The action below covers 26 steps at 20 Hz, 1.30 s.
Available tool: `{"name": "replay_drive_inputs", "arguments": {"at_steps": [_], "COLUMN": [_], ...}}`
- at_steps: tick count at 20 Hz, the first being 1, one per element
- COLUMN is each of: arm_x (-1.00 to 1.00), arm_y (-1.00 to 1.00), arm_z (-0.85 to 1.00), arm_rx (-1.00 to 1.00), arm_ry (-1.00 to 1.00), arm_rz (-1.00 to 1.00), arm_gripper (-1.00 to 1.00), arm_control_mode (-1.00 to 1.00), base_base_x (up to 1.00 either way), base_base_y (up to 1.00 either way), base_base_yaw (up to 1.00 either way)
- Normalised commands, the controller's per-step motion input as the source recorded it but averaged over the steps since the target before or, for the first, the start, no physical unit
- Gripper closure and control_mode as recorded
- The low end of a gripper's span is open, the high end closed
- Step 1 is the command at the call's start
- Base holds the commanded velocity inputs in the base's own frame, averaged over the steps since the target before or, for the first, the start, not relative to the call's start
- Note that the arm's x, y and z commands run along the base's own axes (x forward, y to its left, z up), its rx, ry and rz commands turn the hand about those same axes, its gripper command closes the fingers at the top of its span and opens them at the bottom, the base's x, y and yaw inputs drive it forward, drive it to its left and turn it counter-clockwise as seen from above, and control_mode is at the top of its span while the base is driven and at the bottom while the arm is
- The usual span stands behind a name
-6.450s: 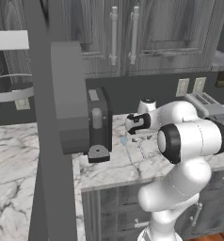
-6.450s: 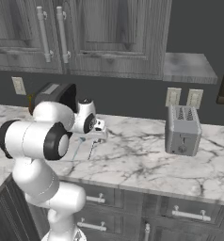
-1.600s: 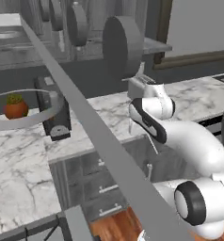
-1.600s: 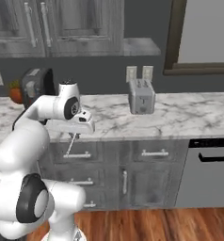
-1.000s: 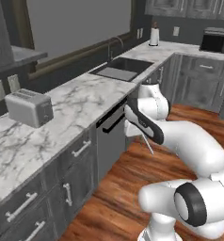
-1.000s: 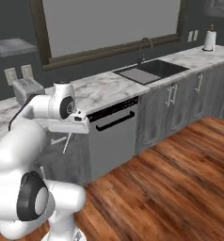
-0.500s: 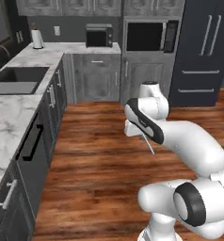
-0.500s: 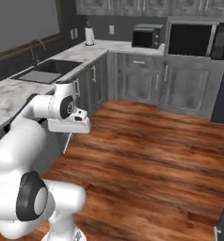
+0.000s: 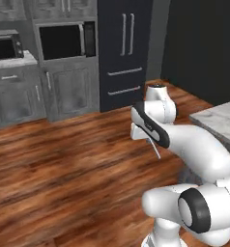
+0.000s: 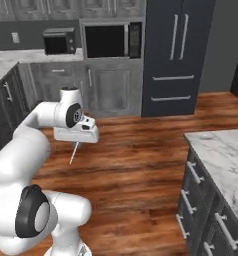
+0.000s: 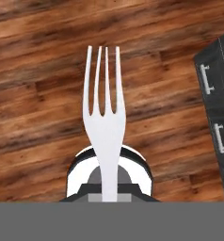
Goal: Take the fork and place it on the left side of the plate. Then take the spoon and place it on the right side of the plate. Make sure they're directly next to the plate.
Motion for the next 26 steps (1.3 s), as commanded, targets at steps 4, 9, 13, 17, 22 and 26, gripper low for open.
{"name": "replay_drive_inputs", "arguments": {"at_steps": [4, 9, 13, 17, 22, 26], "arm_x": [0.00, 0.00, 0.00, 0.00, 0.00, 0.00], "arm_y": [0.00, 0.00, 0.00, 0.00, 0.00, 0.00], "arm_z": [0.00, 0.00, 0.00, 0.00, 0.00, 0.00], "arm_rx": [0.00, 0.00, 0.00, 0.00, 0.00, 0.00], "arm_ry": [0.00, 0.00, 0.00, 0.00, 0.00, 0.00], "arm_rz": [0.00, 0.00, 0.00, 0.00, 0.00, 0.00], "arm_gripper": [1.00, 1.00, 1.00, 1.00, 1.00, 1.00], "arm_control_mode": [1.00, 1.00, 1.00, 1.00, 1.00, 1.00], "base_base_x": [0.99, 1.00, 1.00, 1.00, 1.00, 1.00], "base_base_y": [0.01, 0.12, 0.27, 0.65, 0.78, 0.81], "base_base_yaw": [-0.58, -0.49, -0.57, -0.61, -0.62, -0.58]}}
